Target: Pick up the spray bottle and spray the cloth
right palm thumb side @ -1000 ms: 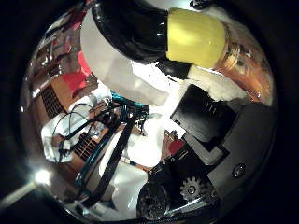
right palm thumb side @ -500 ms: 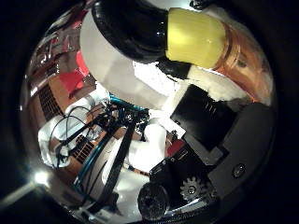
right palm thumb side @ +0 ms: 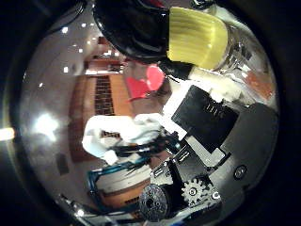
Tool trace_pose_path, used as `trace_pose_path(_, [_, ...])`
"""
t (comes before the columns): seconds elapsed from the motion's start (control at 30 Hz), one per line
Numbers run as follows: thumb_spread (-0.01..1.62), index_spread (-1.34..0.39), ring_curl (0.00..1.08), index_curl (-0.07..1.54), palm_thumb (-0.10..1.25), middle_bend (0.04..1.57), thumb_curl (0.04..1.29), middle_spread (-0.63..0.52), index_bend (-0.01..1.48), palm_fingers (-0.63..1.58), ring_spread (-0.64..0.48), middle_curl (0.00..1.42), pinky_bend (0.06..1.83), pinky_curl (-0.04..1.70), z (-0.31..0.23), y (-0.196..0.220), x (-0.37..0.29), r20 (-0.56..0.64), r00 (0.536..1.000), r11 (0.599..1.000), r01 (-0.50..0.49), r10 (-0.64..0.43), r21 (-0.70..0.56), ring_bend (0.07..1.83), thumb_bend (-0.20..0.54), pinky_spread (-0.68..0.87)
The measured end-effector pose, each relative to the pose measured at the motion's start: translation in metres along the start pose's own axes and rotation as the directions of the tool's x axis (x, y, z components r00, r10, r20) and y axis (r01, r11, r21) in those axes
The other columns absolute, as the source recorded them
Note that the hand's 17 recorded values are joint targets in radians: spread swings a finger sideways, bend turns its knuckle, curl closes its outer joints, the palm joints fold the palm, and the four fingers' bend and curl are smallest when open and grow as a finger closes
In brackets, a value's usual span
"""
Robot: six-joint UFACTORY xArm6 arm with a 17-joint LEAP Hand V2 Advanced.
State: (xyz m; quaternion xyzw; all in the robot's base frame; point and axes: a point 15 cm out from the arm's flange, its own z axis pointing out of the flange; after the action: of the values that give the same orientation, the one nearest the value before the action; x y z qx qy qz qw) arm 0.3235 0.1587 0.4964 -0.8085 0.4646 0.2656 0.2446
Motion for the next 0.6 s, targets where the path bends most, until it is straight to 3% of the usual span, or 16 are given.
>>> trace_pose_path(0.1, [0.95, -0.21, 0.55, 0.74, 1.15, 1.35, 0.68, -0.09, 1.1, 1.21, -0.14, 0.58, 1.04, 1.2, 0.0, -0.02, -0.017, 0.162, 0.987, 0.994, -0.008, -0.01, 0.111, 1.46, -0.011, -0.23])
trace_pose_path(0.23, [0.94, -0.21, 0.55, 0.74, 1.16, 1.35, 0.69, -0.09, 1.09, 1.21, -0.14, 0.58, 1.04, 1.2, 0.012, -0.043, -0.017, 0.363, 0.932, 0.958, -0.1, -0.006, 0.27, 1.46, -0.01, -0.22])
trace_pose_path(0.43, [0.92, -0.21, 0.55, 0.74, 1.15, 1.35, 0.71, -0.09, 1.08, 1.21, -0.14, 0.58, 1.04, 1.21, 0.048, -0.056, 0.009, 0.448, 0.893, 0.896, -0.17, -0.035, 0.409, 1.46, -0.013, -0.21])
trace_pose_path(0.6, [0.91, -0.21, 0.55, 0.75, 1.14, 1.35, 0.73, -0.09, 1.08, 1.21, -0.14, 0.58, 1.04, 1.21, 0.098, -0.057, 0.0, 0.482, 0.874, 0.9, -0.163, -0.058, 0.404, 1.46, -0.015, -0.21])
